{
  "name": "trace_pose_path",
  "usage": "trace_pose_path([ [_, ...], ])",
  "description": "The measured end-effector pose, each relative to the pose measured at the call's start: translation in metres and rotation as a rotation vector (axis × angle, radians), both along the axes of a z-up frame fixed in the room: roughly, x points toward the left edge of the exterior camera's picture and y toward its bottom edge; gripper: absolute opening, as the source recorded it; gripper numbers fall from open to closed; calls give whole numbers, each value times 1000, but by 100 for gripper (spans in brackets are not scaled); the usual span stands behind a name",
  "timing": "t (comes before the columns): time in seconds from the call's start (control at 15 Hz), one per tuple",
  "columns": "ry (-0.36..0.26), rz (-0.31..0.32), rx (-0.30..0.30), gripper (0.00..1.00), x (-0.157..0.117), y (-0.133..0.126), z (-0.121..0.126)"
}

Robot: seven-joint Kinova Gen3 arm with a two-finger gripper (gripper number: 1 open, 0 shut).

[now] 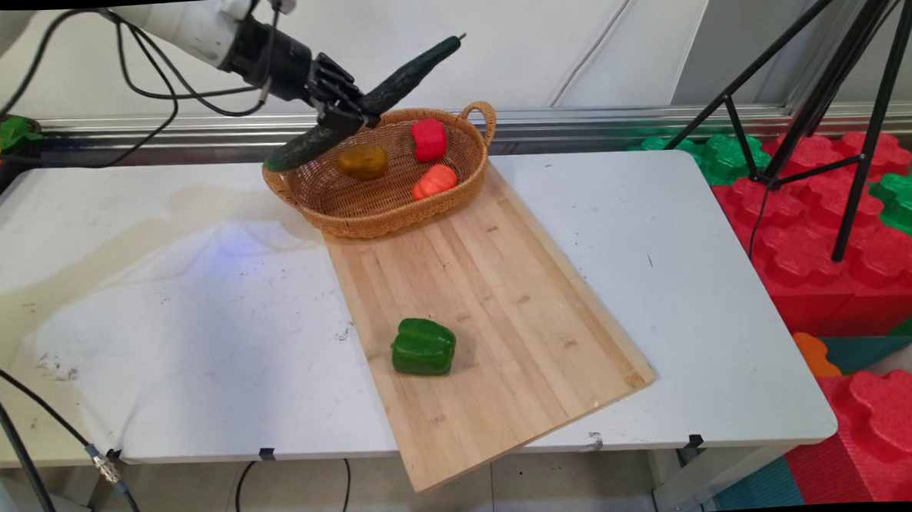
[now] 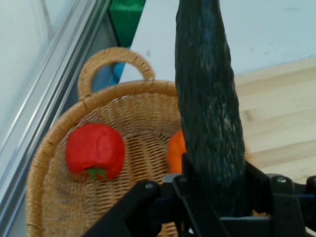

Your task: Place the picked object on the cutting board

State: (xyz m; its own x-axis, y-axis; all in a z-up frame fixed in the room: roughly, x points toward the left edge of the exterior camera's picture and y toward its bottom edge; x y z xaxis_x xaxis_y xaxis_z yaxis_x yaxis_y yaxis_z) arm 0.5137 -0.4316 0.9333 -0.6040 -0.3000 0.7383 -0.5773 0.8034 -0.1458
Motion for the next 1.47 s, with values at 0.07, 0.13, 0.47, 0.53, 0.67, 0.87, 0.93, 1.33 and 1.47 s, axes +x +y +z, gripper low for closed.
trace_pose_path([
  [0.07,14,-2,6,0,0,7,6],
  [0.13,24,-3,12,0,-1,14,10],
  [0.47,66,-14,61,0,-11,45,19],
  [0.53,70,-18,69,0,-14,49,18],
  [0.67,81,-28,99,0,-28,61,11],
  [0.87,84,-36,126,0,-45,69,-1],
  [0.93,82,-37,130,0,-50,70,-4],
  [1.33,58,-32,150,0,-84,68,-29],
  [1.47,40,-25,161,0,-102,63,-42],
])
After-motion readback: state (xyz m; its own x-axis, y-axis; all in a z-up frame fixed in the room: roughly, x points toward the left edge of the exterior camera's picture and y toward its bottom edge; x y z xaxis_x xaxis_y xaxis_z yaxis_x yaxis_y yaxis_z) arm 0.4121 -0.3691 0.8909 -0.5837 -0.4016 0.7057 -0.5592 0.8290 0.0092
